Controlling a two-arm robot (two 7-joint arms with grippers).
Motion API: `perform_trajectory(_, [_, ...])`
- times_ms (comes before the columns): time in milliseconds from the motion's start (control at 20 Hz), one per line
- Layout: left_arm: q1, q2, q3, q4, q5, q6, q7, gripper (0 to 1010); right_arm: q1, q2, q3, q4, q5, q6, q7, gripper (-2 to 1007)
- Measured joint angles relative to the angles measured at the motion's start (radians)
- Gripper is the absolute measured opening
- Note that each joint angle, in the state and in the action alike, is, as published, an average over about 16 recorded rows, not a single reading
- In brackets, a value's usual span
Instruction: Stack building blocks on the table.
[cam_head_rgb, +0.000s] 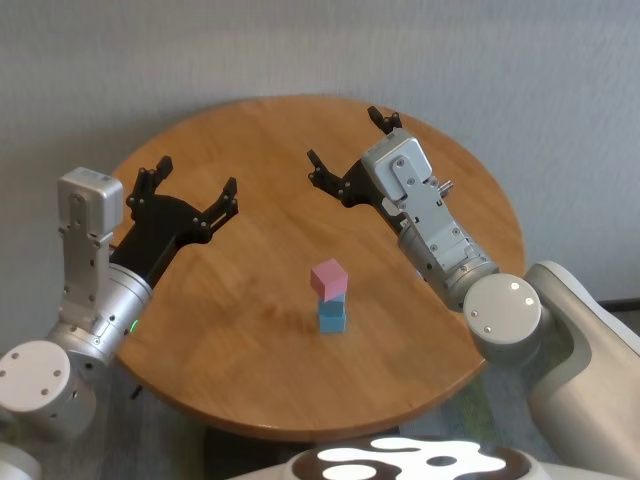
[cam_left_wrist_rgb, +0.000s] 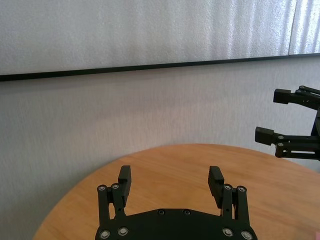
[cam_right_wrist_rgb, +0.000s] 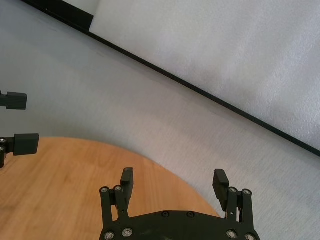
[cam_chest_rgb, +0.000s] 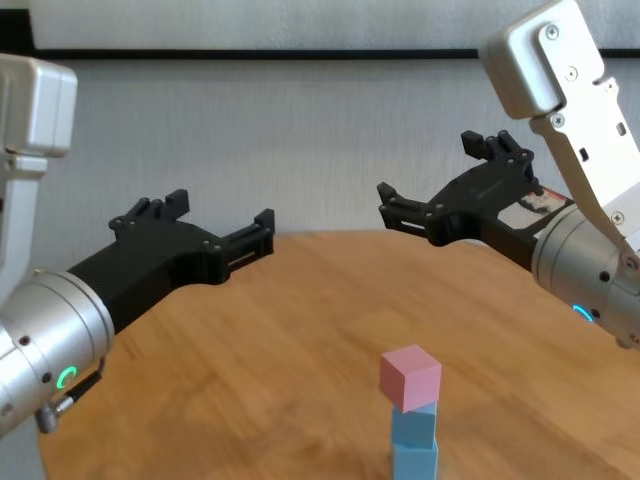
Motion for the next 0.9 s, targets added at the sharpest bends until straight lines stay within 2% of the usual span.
perform_trajectory(350, [-0.006,-0.009,-0.003,0.004,0.021,-0.001,0.016,1000,0.000,0.000,0.002,-0.001,-0.005,-0.002,0.005,1005])
perform_trajectory(900, [-0.006,-0.004,0.001,0.002,0.015,0.002,0.007,1000,0.000,0.001,0.002,-0.001,-0.004,0.000,0.004,1005])
